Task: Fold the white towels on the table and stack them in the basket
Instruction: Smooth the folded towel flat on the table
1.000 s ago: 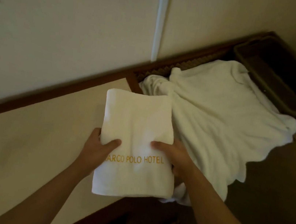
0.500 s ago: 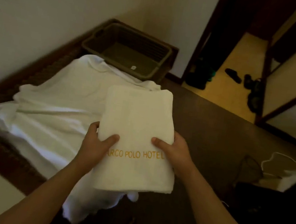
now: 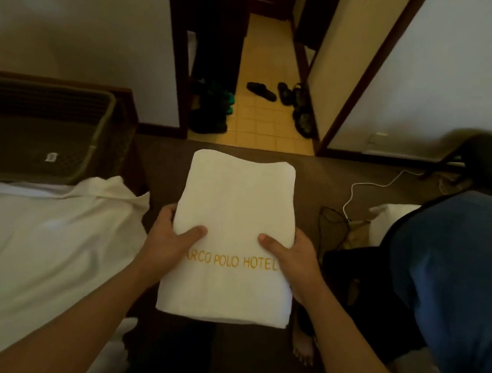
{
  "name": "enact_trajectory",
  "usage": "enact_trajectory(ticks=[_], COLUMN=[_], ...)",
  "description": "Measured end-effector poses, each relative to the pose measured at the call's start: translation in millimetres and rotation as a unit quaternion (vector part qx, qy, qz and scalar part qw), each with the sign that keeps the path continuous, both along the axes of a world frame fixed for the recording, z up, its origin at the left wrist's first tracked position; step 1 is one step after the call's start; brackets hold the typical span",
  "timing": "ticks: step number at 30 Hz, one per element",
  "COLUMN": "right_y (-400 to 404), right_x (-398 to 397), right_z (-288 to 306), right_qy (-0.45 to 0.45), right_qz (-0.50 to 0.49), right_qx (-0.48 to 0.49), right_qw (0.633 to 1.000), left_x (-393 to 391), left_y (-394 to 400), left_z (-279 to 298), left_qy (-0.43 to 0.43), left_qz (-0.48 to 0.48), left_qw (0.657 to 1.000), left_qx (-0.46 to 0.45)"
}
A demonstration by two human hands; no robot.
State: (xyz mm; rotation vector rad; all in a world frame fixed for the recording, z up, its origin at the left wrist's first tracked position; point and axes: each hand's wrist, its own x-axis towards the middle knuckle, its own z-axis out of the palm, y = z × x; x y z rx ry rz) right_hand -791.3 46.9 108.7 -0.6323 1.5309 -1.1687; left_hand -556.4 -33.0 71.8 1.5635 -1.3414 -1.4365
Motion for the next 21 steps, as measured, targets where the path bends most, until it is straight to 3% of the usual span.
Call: enact_trajectory(ticks=[5,10,16,21], right_y=[-94.4,-219.0,-358.4,-451.3], right_x=[-15.0,-0.7,58.7,137.9], right_z=[-7.2,2.7,17.8,21.1], right_qy=[-0.004,0.02,0.051,0.071], right_qz=[-0.012,0.049,0.179,0.316], right_qx=[0.014,0.028,0.012,-0.005], right_qw=[1.0,0.998,0.983,0.946], left_x=[-20.7,0.3,69.1,135.8], left_y=[-95.9,-191.5,-274.4,-298.1], left_z=[-10.3,-2.1,11.2,15.6], left_qy=[0.001,-0.008,0.021,0.022], left_qz=[-0.003,0.043,0.163,0.303], left_qw=[1.0,0.999,0.986,0.953], left_qx=[0.002,0.004,-0.008,-0.007])
